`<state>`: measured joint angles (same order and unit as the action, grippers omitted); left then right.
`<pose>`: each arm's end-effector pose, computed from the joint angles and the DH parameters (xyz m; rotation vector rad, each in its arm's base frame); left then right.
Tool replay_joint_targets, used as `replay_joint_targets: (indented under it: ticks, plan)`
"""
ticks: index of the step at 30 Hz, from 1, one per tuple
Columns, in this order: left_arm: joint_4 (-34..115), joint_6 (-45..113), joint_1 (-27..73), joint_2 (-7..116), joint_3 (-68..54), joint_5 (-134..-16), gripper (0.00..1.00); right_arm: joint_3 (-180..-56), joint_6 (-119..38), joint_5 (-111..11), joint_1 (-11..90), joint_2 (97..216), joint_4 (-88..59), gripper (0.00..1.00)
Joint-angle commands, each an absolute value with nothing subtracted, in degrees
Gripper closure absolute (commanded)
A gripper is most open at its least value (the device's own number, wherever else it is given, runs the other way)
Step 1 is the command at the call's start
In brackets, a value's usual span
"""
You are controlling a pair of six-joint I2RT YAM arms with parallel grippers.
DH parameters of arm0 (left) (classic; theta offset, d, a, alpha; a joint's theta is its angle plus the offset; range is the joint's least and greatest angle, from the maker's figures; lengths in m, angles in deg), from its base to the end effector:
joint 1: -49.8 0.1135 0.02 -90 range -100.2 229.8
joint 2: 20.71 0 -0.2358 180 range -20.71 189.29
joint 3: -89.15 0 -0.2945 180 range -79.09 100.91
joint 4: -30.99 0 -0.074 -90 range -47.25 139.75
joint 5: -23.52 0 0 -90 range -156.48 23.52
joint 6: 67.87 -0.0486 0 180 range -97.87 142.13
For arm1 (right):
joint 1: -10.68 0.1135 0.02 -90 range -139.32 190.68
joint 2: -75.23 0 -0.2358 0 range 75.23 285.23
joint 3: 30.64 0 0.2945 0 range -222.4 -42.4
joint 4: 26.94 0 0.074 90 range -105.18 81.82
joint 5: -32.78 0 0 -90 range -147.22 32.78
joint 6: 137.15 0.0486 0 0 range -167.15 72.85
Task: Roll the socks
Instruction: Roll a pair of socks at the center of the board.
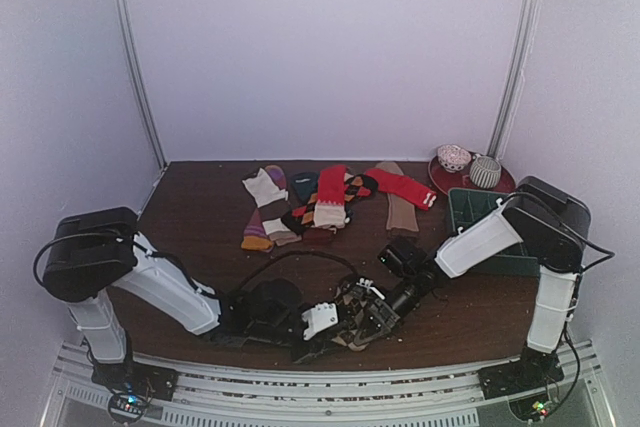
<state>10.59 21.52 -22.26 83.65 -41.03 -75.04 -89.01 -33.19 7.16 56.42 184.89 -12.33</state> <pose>0.1010 -0.3355 0.0336 1.4316 1.7928 -0.8489 0.1936 0.2614 0.0190 0.9826 -2.2551 -1.5901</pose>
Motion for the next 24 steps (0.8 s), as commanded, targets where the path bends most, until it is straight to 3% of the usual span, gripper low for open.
replay_joint_targets:
  ticks: [1, 5, 7, 8, 14, 15, 16, 24]
  plan:
    - [11.9, 23.3, -22.3, 86.6, -39.7, -73.5, 0.66, -86.1, -32.2, -3.2, 56.4, 188.3, -6.1, 0.86]
    - [14.1, 24.0, -22.3, 88.3, -38.9, -73.1, 0.82, -85.9, -32.2, -2.6, 56.3, 186.8, -6.6, 0.86]
    - [15.3, 24.7, -22.3, 89.1, -38.7, -73.2, 0.98, -85.9, -32.2, -2.2, 56.3, 185.7, -7.1, 0.86]
    - [15.7, 25.4, -22.3, 89.3, -38.9, -73.0, 1.0, -85.9, -32.1, -2.1, 56.3, 185.1, -7.4, 0.84]
    - [21.0, 31.2, -22.2, 89.5, -38.5, -71.2, 1.0, -85.4, -30.8, -3.9, 56.2, 179.1, -10.5, 0.74]
    - [22.5, 32.4, -22.1, 89.5, -38.2, -71.2, 1.0, -85.1, -30.3, -4.5, 56.1, 177.6, -11.6, 0.62]
    - [24.0, 33.9, -21.9, 89.5, -38.0, -71.3, 1.0, -84.5, -29.6, -5.3, 56.0, 174.9, -13.4, 0.59]
    - [37.2, 43.3, -16.1, 93.6, -34.5, -84.6, 1.0, -72.6, -30.6, -17.4, 56.5, 152.8, -35.7, 0.55]
